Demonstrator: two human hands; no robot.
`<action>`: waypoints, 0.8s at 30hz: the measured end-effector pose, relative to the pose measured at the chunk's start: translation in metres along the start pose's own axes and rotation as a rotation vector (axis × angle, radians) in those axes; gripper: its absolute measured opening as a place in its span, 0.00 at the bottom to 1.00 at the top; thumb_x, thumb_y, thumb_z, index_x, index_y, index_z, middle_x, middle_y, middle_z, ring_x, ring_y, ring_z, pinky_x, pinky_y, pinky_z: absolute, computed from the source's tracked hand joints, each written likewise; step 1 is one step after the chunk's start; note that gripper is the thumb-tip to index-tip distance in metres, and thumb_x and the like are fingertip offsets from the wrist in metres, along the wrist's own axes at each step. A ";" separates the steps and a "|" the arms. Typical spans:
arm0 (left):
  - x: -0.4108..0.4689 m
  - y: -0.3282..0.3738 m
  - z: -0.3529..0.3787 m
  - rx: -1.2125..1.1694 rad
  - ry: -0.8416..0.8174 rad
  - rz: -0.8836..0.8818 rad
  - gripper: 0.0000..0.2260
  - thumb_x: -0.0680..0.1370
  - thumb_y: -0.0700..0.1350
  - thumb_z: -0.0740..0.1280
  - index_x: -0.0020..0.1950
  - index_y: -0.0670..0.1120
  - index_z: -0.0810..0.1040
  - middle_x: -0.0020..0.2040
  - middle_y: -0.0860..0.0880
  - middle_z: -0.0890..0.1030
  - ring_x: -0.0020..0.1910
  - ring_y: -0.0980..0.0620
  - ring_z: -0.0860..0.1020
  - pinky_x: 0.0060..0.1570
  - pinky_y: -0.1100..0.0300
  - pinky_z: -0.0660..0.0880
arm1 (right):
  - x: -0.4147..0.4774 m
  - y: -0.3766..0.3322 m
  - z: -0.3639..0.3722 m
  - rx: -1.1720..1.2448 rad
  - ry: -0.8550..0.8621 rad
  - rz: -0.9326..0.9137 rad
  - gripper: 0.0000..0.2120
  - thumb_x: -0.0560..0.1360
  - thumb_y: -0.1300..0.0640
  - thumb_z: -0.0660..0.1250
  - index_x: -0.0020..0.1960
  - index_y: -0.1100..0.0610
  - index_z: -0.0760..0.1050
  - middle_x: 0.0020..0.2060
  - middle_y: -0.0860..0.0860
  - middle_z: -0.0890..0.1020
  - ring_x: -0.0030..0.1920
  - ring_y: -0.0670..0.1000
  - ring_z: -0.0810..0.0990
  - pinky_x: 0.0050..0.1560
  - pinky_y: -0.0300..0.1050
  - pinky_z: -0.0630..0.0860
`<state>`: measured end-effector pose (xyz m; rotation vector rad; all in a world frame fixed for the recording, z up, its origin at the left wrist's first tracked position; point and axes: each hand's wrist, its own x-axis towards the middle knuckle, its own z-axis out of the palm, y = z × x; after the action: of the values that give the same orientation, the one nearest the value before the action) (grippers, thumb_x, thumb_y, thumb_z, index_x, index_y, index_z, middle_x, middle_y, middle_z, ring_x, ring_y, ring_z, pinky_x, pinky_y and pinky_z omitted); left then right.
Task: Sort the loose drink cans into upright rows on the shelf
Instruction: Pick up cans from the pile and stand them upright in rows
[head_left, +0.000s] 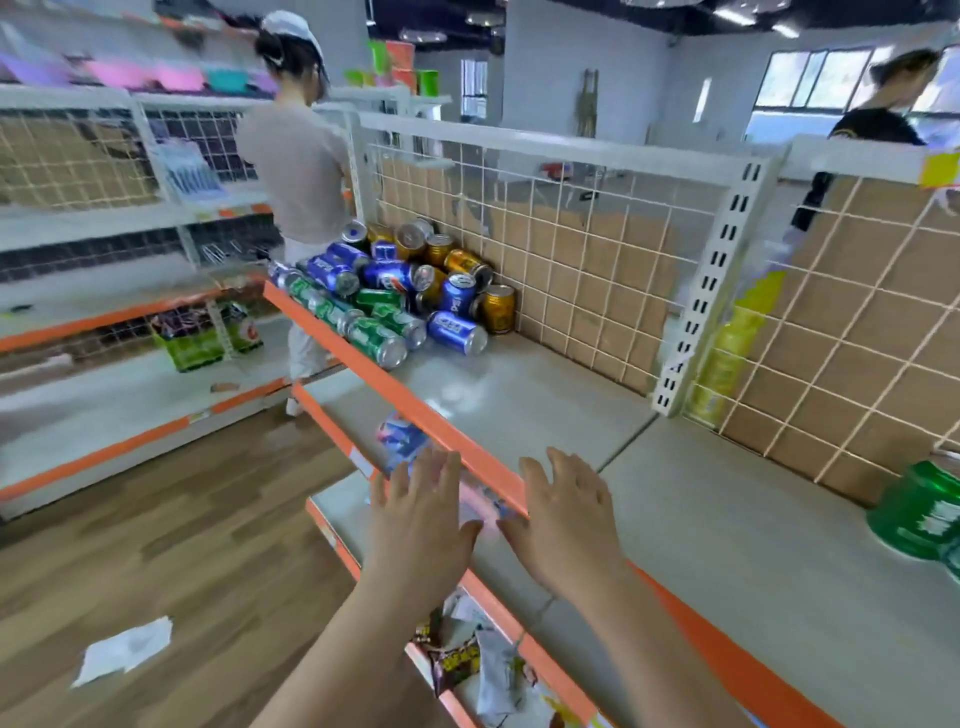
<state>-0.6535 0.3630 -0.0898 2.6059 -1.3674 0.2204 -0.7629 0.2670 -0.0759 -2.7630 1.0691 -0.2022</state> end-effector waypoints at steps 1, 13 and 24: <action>0.005 -0.008 0.000 -0.019 0.018 -0.023 0.32 0.58 0.55 0.78 0.59 0.47 0.77 0.56 0.43 0.80 0.49 0.39 0.80 0.49 0.42 0.75 | 0.009 -0.005 0.002 0.003 -0.004 -0.015 0.28 0.77 0.43 0.59 0.73 0.53 0.58 0.74 0.57 0.57 0.74 0.58 0.54 0.72 0.54 0.54; 0.148 -0.103 0.034 -0.037 -0.002 -0.099 0.25 0.69 0.54 0.71 0.63 0.47 0.75 0.58 0.45 0.77 0.53 0.41 0.79 0.49 0.47 0.75 | 0.197 -0.033 0.031 0.029 -0.026 -0.025 0.25 0.76 0.43 0.59 0.70 0.53 0.63 0.67 0.53 0.66 0.68 0.56 0.64 0.63 0.48 0.64; 0.296 -0.176 0.036 -0.037 0.004 -0.100 0.24 0.70 0.54 0.71 0.63 0.48 0.74 0.60 0.45 0.76 0.52 0.40 0.79 0.45 0.50 0.76 | 0.366 -0.079 0.033 0.075 0.136 -0.085 0.19 0.74 0.47 0.63 0.62 0.54 0.71 0.59 0.53 0.73 0.60 0.58 0.71 0.55 0.50 0.68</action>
<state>-0.3404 0.2169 -0.0773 2.6328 -1.2234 0.1840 -0.4364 0.0811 -0.0685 -2.7629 0.9533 -0.4374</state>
